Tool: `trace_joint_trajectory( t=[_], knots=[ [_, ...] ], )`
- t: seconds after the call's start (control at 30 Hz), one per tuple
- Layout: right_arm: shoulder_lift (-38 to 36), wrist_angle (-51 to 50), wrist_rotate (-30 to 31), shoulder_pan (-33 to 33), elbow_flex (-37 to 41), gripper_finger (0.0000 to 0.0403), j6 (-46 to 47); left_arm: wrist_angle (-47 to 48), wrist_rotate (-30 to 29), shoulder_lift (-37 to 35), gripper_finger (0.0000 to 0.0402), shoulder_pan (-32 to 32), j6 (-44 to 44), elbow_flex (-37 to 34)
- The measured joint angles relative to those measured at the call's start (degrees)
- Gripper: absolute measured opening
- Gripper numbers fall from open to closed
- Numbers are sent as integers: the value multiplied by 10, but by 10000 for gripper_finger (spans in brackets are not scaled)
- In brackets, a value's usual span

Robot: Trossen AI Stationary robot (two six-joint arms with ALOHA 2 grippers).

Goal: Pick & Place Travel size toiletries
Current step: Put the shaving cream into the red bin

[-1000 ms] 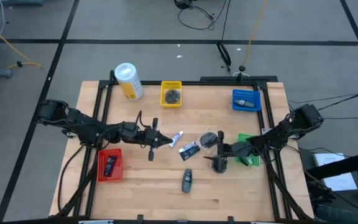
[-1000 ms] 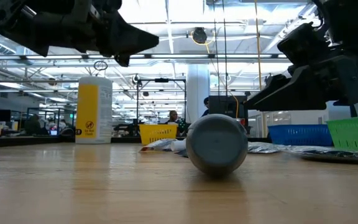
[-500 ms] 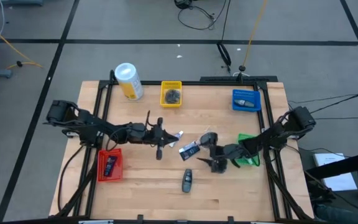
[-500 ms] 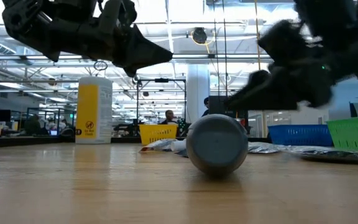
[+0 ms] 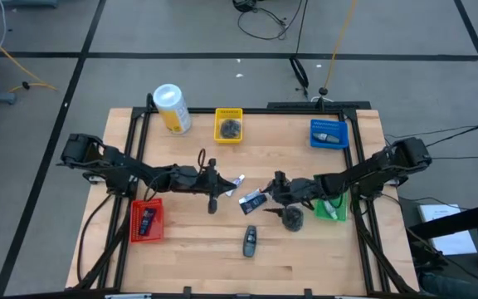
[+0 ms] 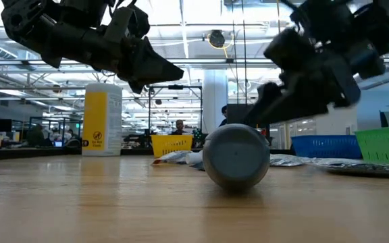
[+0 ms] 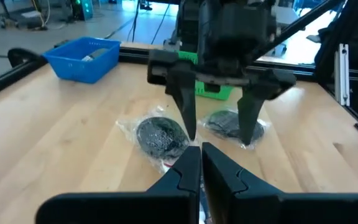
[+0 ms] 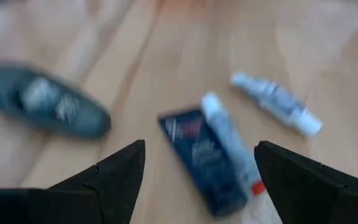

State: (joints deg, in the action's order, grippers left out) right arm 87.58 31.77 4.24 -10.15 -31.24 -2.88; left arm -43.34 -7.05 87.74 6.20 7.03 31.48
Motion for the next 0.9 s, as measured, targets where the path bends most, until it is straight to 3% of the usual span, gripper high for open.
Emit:
trace_joint_trajectory(
  t=[0.47,0.9],
  knots=[
    [111,120,1,4,1,286,-41,2,0,0,15,33,-60,0],
    [160,122,-44,29,0,267,19,2,0,0,15,34,-63,0]
  ],
)
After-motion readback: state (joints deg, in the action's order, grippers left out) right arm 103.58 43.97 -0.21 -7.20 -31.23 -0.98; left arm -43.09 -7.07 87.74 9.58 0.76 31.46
